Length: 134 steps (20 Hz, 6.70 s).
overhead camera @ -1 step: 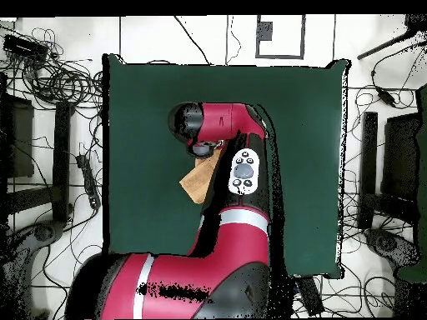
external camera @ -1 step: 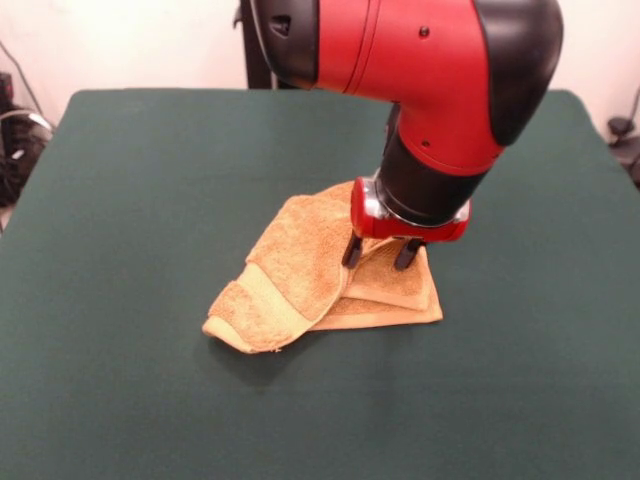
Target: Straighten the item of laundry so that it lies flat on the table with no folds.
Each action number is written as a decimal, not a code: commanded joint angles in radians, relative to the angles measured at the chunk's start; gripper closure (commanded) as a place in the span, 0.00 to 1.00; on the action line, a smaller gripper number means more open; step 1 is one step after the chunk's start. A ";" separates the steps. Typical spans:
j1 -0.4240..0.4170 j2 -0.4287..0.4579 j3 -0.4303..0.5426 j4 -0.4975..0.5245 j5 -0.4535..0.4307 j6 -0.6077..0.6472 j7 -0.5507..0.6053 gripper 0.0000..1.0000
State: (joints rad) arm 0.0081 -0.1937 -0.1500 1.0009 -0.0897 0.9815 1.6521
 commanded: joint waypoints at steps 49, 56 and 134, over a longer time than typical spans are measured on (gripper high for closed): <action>-0.052 0.011 0.132 0.004 -0.003 0.102 -0.020 0.00; -0.049 0.007 0.139 0.027 -0.011 0.082 -0.012 0.00; -0.008 0.020 0.096 0.072 -0.046 -0.029 0.038 0.00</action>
State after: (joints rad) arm -0.0332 -0.2299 -0.1251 0.9886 -0.0939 0.9494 1.6521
